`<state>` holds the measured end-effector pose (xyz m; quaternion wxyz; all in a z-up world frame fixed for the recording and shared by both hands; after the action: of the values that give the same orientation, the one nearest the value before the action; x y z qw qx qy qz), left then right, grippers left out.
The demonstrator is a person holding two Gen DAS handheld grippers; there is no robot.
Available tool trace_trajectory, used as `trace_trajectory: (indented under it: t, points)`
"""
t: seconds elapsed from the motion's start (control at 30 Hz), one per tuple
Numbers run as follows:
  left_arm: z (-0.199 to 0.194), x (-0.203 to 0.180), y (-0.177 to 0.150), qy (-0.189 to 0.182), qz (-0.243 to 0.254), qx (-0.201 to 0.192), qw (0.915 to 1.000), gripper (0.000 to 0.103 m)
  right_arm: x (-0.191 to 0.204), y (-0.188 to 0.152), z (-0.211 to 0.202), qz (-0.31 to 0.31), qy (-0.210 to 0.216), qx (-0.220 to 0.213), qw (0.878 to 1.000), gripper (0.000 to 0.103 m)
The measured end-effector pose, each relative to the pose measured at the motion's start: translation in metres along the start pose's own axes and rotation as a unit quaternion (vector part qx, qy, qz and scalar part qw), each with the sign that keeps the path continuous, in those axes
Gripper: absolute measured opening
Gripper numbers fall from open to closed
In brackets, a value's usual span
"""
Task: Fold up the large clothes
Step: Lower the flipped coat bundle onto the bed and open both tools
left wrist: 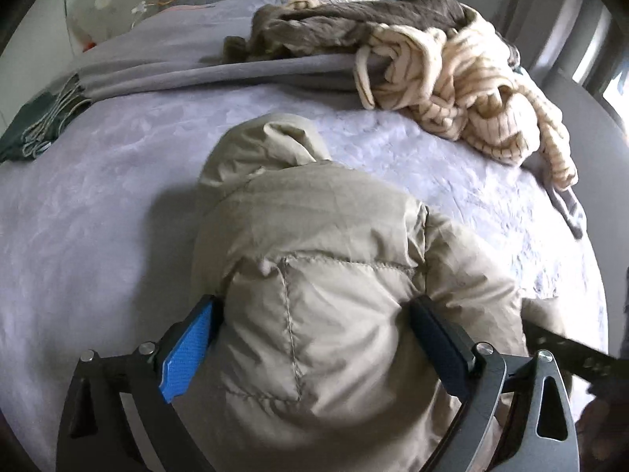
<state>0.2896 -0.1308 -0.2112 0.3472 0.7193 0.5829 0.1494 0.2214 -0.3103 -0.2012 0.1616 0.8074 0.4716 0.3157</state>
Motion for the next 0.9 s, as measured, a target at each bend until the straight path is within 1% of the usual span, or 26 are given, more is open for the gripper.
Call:
trace_trajectory:
  t: [0.07,0.2,0.37,0.5,0.57,0.63,0.73,0.9]
  points:
    - [0.005,-0.006,-0.003,0.005,0.007,0.001,1.0,0.098,-0.014,-0.004,0.0,0.014,0.003,0.0,1.0,0.006]
    - [0.005,-0.007,-0.004,0.013,0.016,0.001,0.9998,0.098,-0.025,-0.01,0.001,0.025,0.011,0.003,1.0,0.006]
    - [-0.003,-0.003,-0.004,0.021,0.026,0.009,0.9994,0.1,-0.018,-0.012,-0.003,0.017,0.011,0.009,1.0,0.006]
    - [-0.02,-0.002,-0.004,0.028,0.044,0.008,0.9986,0.1,-0.019,-0.012,-0.007,0.015,0.014,0.016,1.0,0.006]
    - [-0.029,0.0,-0.005,0.031,0.047,0.008,0.9984,0.1,-0.016,-0.01,-0.01,0.013,0.014,0.015,1.0,0.011]
    - [-0.037,0.003,-0.007,0.035,0.046,0.011,0.9983,0.1,-0.011,-0.008,-0.018,0.007,0.013,0.011,1.0,0.011]
    - [-0.048,0.01,-0.011,0.049,0.046,0.017,0.9976,0.103,-0.003,-0.009,-0.03,-0.009,0.01,0.009,1.0,0.011]
    - [-0.069,0.02,-0.028,0.054,0.043,0.028,0.9972,0.103,0.009,-0.025,-0.059,-0.033,0.014,0.013,0.999,0.012]
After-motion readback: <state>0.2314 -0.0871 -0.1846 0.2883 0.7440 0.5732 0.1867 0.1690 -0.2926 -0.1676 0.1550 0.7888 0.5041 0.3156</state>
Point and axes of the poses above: each gripper's, at about its wrist camera, not at the fingertips, and z roughly the way its jaws point, x to its left, y to its top, the point moved 8 cm from there along z, roughly the way its jaws point, and after that the axes turned 12 degrees about -x, right-handed, at the moved point
